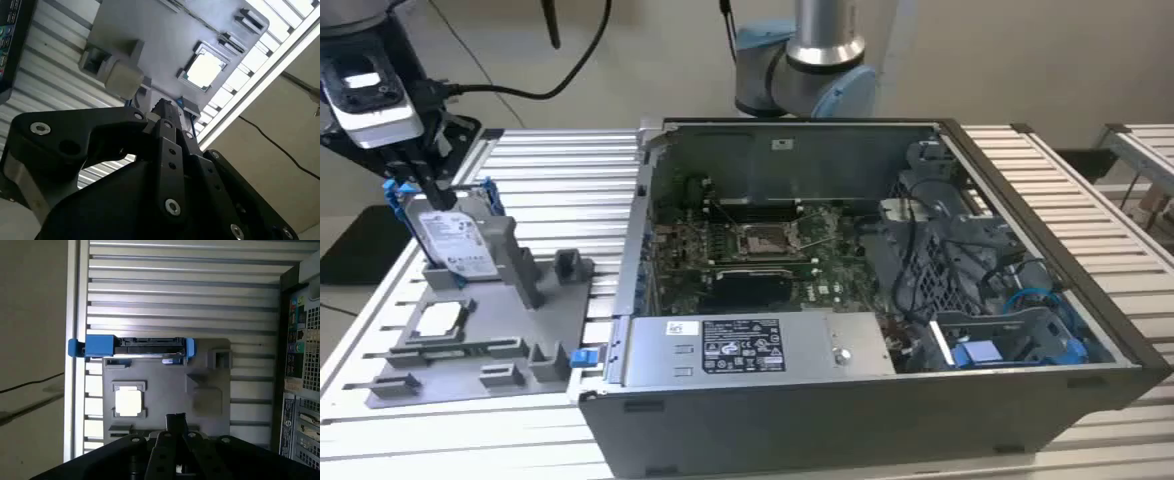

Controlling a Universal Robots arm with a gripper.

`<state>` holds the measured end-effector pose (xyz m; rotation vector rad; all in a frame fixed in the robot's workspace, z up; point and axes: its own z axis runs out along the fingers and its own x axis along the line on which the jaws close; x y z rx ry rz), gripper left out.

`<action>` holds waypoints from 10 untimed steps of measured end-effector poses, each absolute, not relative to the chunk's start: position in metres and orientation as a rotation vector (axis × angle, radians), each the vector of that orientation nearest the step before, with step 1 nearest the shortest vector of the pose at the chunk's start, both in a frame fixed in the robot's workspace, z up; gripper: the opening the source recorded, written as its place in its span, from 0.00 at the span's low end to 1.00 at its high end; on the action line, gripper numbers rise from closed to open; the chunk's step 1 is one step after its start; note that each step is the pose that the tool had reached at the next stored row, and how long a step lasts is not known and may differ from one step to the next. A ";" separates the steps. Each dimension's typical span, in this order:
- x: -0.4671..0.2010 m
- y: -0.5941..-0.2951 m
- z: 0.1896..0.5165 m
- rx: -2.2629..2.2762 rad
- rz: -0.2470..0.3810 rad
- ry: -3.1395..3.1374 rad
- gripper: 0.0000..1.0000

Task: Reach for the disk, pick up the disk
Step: 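Reach for the disk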

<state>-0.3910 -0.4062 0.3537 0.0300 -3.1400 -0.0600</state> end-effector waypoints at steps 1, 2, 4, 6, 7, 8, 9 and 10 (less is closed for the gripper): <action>-0.391 -0.406 0.354 0.030 -0.060 -3.140 0.00; -0.391 -0.406 0.354 0.030 -0.060 -3.140 0.00; -0.391 -0.406 0.354 0.030 -0.060 -3.140 0.00; -0.391 -0.406 0.354 0.030 -0.060 -3.140 0.00; -0.391 -0.406 0.354 0.030 -0.060 -3.140 0.00; -0.391 -0.406 0.354 0.030 -0.060 -3.140 0.00; -0.391 -0.406 0.354 0.030 -0.060 -3.140 0.00; -0.391 -0.406 0.354 0.030 -0.060 -3.140 0.00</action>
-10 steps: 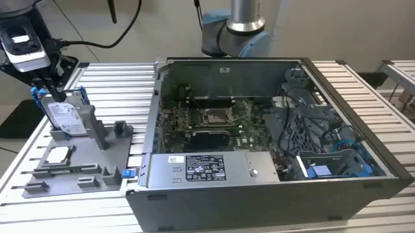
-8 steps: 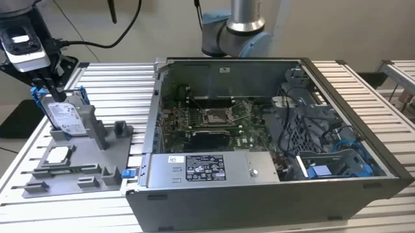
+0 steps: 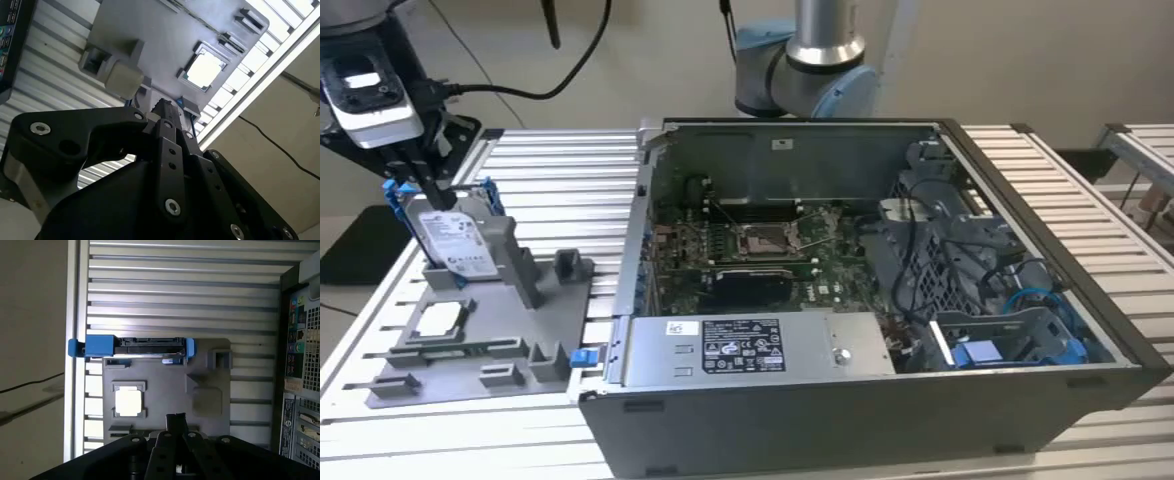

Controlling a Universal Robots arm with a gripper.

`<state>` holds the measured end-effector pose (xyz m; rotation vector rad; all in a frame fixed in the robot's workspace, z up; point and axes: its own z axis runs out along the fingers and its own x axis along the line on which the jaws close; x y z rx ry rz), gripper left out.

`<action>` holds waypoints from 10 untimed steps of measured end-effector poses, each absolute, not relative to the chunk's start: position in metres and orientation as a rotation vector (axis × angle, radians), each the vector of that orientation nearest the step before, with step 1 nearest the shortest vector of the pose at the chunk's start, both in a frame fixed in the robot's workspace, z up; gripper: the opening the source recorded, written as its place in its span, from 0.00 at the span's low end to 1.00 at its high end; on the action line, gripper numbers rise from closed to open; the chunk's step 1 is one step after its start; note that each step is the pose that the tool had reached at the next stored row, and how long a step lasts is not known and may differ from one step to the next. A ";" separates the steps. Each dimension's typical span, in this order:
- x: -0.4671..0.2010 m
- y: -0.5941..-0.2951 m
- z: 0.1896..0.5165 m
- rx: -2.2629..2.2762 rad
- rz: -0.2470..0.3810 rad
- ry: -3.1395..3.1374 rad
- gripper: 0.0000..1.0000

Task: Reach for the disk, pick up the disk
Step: 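Reach for the disk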

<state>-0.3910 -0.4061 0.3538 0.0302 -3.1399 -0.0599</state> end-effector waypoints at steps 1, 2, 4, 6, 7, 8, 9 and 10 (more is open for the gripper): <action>-0.391 -0.406 0.354 0.030 -0.060 -3.140 0.00; -0.391 -0.406 0.354 0.030 -0.060 -3.140 0.00; -0.391 -0.404 0.354 0.030 -0.060 -3.140 0.00; -0.391 -0.401 0.354 0.031 -0.060 -3.140 0.00; -0.391 -0.399 0.354 0.031 -0.060 -3.140 0.00; -0.391 -0.395 0.354 0.032 -0.060 -3.140 0.00; -0.391 -0.391 0.354 0.032 -0.060 -3.140 0.00; -0.391 -0.387 0.354 0.033 -0.060 -3.140 0.00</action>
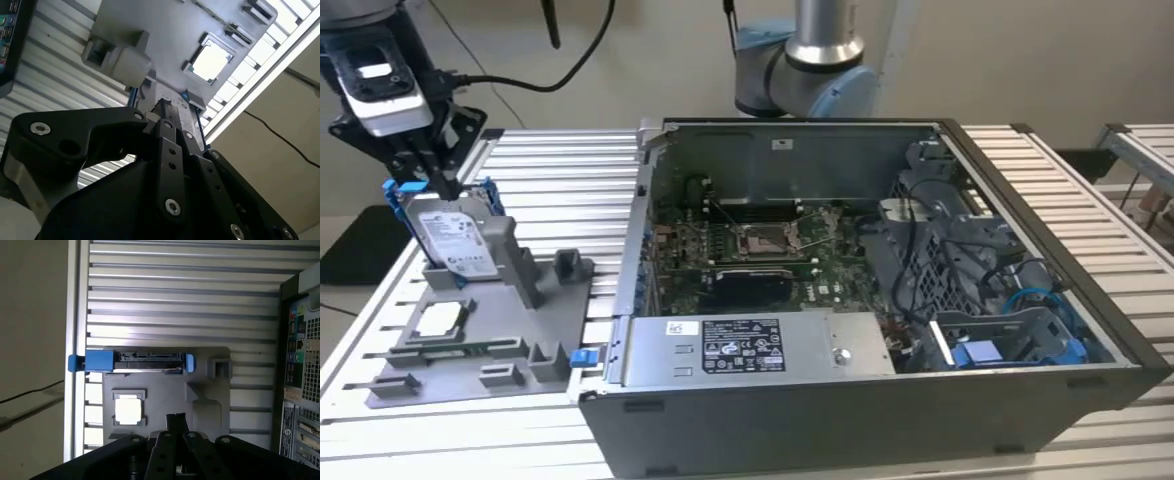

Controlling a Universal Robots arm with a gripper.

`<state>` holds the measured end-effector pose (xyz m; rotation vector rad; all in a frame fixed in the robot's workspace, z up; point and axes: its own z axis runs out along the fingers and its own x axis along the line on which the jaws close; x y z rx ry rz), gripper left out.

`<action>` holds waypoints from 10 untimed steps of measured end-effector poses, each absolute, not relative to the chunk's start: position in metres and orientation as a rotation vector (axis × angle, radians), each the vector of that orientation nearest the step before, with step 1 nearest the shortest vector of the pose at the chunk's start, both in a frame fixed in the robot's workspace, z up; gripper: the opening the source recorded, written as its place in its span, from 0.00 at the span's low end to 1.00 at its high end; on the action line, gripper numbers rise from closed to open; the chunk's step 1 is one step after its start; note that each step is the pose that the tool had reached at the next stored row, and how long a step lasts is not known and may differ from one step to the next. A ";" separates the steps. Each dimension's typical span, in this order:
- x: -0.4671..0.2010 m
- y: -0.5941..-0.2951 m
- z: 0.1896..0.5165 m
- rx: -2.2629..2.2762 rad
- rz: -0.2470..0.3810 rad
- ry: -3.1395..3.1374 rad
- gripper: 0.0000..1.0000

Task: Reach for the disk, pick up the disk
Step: 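Reach for the disk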

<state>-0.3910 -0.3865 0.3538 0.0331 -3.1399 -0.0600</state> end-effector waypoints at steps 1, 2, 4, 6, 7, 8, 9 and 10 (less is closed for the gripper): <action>-0.391 -0.382 0.354 0.034 -0.060 -3.140 0.00; -0.391 -0.378 0.354 0.035 -0.060 -3.140 0.00; -0.392 -0.370 0.354 0.037 -0.060 -3.140 0.00; -0.393 -0.362 0.354 0.040 -0.060 -3.140 0.00; -0.394 -0.359 0.354 0.041 -0.060 -3.140 0.00; -0.395 -0.357 0.354 0.044 -0.060 -3.140 0.00; -0.397 -0.356 0.354 0.047 -0.060 -3.140 0.00; -0.398 -0.355 0.354 0.052 -0.060 -3.139 0.00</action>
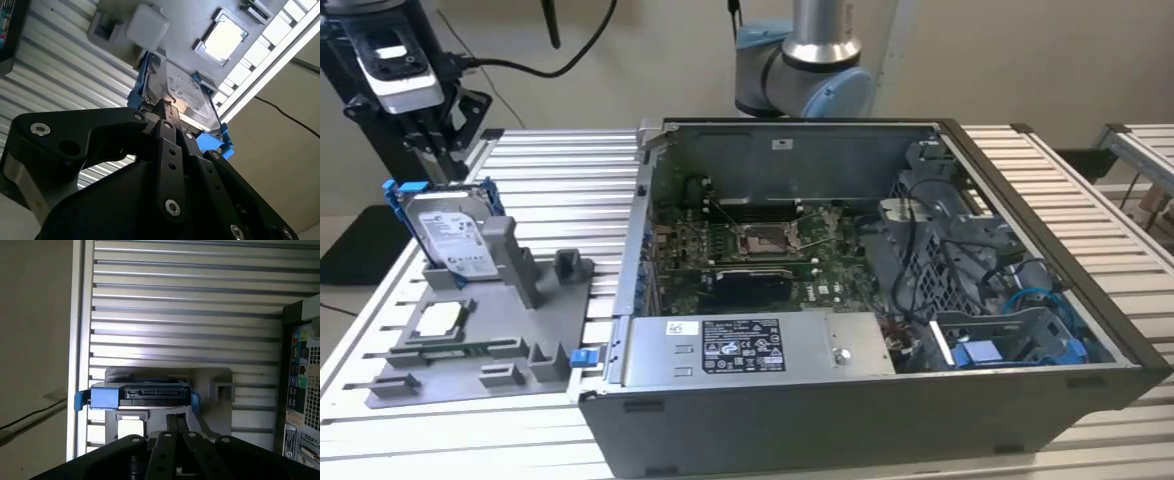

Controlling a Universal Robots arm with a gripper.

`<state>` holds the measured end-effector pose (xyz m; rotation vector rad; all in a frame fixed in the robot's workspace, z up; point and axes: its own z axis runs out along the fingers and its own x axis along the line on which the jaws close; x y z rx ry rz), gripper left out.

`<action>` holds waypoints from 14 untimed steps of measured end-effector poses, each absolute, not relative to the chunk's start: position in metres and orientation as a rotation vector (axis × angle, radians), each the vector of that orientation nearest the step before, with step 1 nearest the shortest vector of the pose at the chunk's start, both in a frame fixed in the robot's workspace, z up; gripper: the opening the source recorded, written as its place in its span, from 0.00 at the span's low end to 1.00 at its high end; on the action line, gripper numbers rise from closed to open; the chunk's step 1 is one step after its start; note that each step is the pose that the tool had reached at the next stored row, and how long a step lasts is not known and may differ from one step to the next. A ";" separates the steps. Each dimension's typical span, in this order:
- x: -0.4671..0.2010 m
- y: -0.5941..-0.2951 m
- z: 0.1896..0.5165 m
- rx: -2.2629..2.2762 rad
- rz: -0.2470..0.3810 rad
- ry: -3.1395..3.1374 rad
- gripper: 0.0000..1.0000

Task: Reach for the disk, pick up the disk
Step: 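Reach for the disk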

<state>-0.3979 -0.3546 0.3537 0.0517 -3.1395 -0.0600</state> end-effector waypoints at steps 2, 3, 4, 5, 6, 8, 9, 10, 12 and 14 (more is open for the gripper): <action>-0.401 -0.353 0.354 0.061 -0.060 -3.139 0.00; -0.402 -0.352 0.354 0.065 -0.060 -3.139 0.00; -0.403 -0.351 0.354 0.070 -0.060 -3.139 0.00; -0.405 -0.350 0.354 0.074 -0.060 -3.139 0.00; -0.406 -0.350 0.354 0.079 -0.060 -3.139 0.00; -0.409 -0.348 0.354 0.087 -0.060 -3.138 0.00; -0.411 -0.347 0.354 0.090 -0.060 -3.138 0.00; -0.413 -0.346 0.354 0.094 -0.060 -3.138 0.00; -0.416 -0.345 0.354 0.100 -0.060 -3.138 0.00; -0.420 -0.345 0.354 0.107 -0.060 -3.137 0.00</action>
